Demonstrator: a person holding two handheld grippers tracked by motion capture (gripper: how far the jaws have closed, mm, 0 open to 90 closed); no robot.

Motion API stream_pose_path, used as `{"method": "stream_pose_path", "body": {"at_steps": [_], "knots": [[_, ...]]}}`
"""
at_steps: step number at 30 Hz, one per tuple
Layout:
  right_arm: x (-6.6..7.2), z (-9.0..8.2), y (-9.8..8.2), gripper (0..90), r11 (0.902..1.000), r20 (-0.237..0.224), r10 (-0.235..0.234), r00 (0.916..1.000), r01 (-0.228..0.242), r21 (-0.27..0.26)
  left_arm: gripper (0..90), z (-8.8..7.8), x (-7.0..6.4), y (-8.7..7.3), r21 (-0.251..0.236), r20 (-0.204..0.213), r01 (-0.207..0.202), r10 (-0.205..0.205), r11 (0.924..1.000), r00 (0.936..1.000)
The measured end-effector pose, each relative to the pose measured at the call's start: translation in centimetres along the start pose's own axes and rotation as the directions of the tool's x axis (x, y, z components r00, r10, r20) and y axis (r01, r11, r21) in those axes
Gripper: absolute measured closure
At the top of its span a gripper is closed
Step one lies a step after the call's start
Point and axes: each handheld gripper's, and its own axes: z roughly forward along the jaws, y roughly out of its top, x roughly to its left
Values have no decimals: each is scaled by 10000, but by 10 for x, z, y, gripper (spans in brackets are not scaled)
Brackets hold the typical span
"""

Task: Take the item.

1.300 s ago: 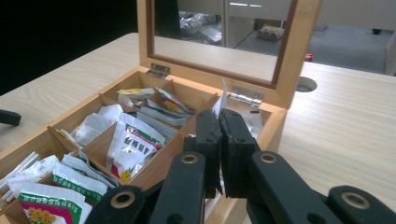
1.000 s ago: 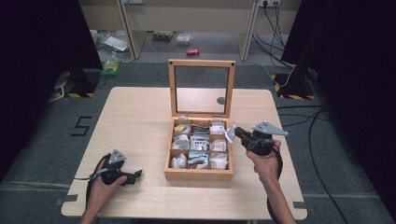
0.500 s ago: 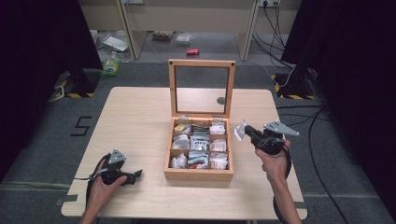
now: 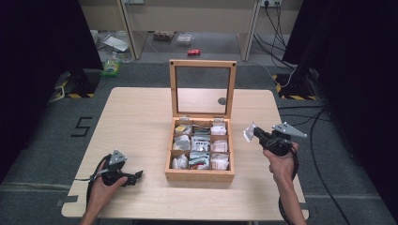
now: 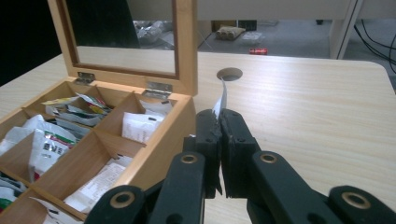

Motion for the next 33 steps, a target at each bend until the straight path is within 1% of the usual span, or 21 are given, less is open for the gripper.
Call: {"method": "stream_pose_path", "body": {"at_steps": [1, 3, 10, 15, 16, 23, 25, 33], "knots": [[-1, 0, -1, 868, 10000, 30, 57, 10000, -57, 13, 0, 0, 0, 0, 9, -3, -5, 5, 10000, 10000], [-4, 1, -2, 868, 10000, 140, 30, 9999, -31, 72, 0, 0, 0, 0, 7, -5, -2, 2, 10000, 10000], [-11, 3, -7, 867, 9996, 309, 199, 9993, -206, 215, 0, 0, 0, 0, -9, -2, 8, -8, 10000, 10000], [-15, 5, -11, 866, 9992, 391, 231, 9990, -244, 332, 0, 0, 0, 0, 0, -7, 6, -6, 10000, 10000], [-15, 6, -12, 866, 9991, 400, 180, 9990, -194, 366, 0, 0, 0, 0, 1, -7, 7, -7, 10000, 10000], [-16, 10, -17, 865, 9980, 466, 239, 9986, -266, 572, 0, 0, 0, 0, 1, -6, 5, -5, 10000, 10000], [-16, 12, -19, 864, 9979, 479, 145, 9987, -174, 625, 0, 0, 0, 0, 0, -5, 7, -7, 10000, 10000], [-14, 19, -25, 863, 9957, 440, 104, 9990, -144, 914, 0, 0, 0, 0, 0, -4, 7, -7, 10000, 10000]]}}
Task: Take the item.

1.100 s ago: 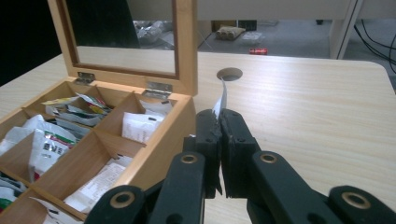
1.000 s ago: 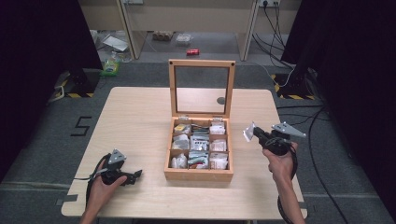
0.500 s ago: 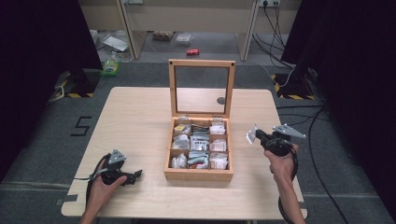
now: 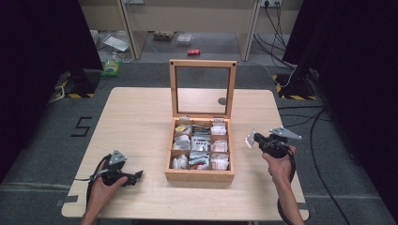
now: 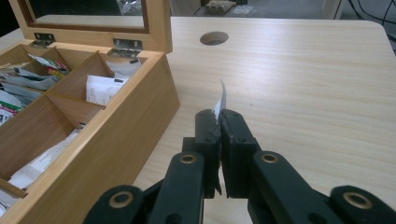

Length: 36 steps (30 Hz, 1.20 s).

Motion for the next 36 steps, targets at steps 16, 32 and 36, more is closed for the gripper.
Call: {"method": "stream_pose_path", "body": {"at_steps": [16, 32, 36], "knots": [[0, 10, -9, 857, 9990, 15, -51, 10000, 50, 452, 0, 0, 0, 0, -7, 4, 1, -1, 10000, 10000], [6, 18, -15, 855, 9963, -80, -244, 9997, 249, 819, 0, 0, 0, 0, -6, 3, 1, -1, 10000, 10000], [7, 20, -16, 850, 9955, -107, -243, 9996, 252, 916, 0, 0, 0, 0, -5, 4, 0, 0, 10000, 10000]]}}
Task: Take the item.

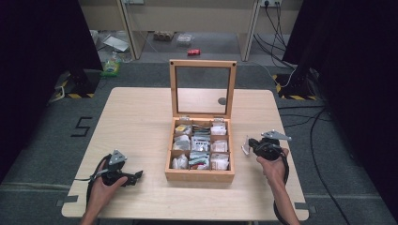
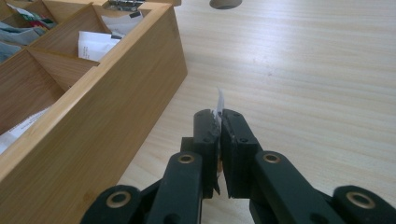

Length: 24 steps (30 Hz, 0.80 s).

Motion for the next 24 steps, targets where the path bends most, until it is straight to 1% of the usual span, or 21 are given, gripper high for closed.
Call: {"method": "stream_pose_path", "body": {"at_steps": [12, 17, 19, 20, 24], "knots": [[1, 1, -1, 810, 9999, -23, 63, 10000, -63, 117, 0, 0, 0, 0, 0, 1, 0, 0, 10000, 10000], [-1, 2, -1, 790, 9999, -9, 98, 10000, -97, 129, 0, 0, 0, 0, -1, 0, 2, -2, 10000, 10000], [-1, 2, -2, 780, 9995, 0, 260, 9997, -260, 165, 0, 0, 0, 0, -4, 0, 2, -2, 10000, 10000], [-2, 2, -2, 770, 9997, 6, 208, 9998, -208, 140, 0, 0, 0, 0, -2, 1, 1, -1, 10000, 10000], [-4, 1, -2, 720, 9988, -11, 464, 9989, -464, 178, 0, 0, 0, 0, 7, -4, -2, 2, 10000, 10000]]}}
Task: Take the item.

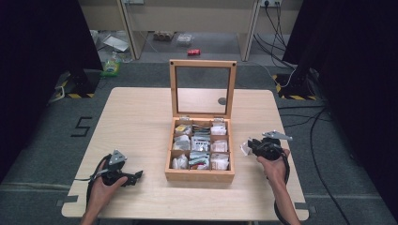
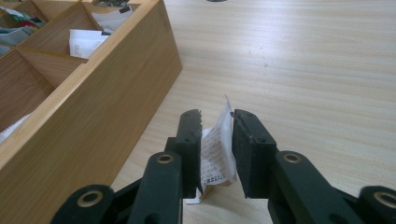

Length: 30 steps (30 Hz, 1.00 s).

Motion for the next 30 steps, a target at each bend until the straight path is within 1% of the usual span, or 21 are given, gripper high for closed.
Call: {"method": "stream_pose_path", "body": {"at_steps": [1, 3, 5, 7, 9, 12, 14, 17, 21, 23, 26, 30], "knots": [[-1, 0, 0, 710, 10000, 16, -28, 10000, 28, -25, 0, 0, 0, 0, -7, 6, 0, 0, 10000, 10000], [-2, -1, 1, 683, 9999, 36, 98, 9999, -98, -92, 0, 0, 0, 0, -7, 6, 2, -2, 10000, 10000], [-4, -3, 2, 650, 9998, 67, 130, 9999, -129, -141, 0, 0, 0, 0, -8, 6, 2, -2, 10000, 10000], [-5, -6, 4, 615, 9990, 42, 405, 9992, -404, -174, 0, 0, 0, 0, -17, 12, 6, -6, 10000, 10000], [-7, -8, 5, 598, 9988, 62, 383, 9992, -381, -296, 0, 0, 0, 0, -9, 6, 3, -3, 10000, 10000], [-9, -12, 7, 583, 9974, 46, 602, 9982, -600, -388, 0, 0, 0, 0, -7, 6, 2, -2, 10000, 10000], [-11, -13, 7, 577, 9975, 89, 600, 9982, -596, -388, 0, 0, 0, 0, -17, 11, 6, -6, 10000, 10000], [-11, -13, 7, 570, 9971, 30, 656, 9978, -654, -399, 0, 0, 0, 0, -8, 7, 4, -4, 10000, 10000], [-12, -13, 8, 553, 9970, 9, 620, 9981, -619, -467, 0, 0, 0, 0, -16, 13, 5, -5, 10000, 10000], [-13, -15, 9, 540, 9960, -13, 750, 9972, -749, -493, 0, 0, 0, 0, -5, 15, -10, 10, 10000, 10000], [-15, -15, 10, 523, 9958, -79, 708, 9975, -711, -584, 0, 0, 1, 0, 3, 18, -36, 36, 10000, 10000], [-17, -15, 11, 506, 9948, -129, 786, 9968, -793, -638, 0, 1, 2, 1, 3, 1, -22, 22, 10000, 10000]]}}
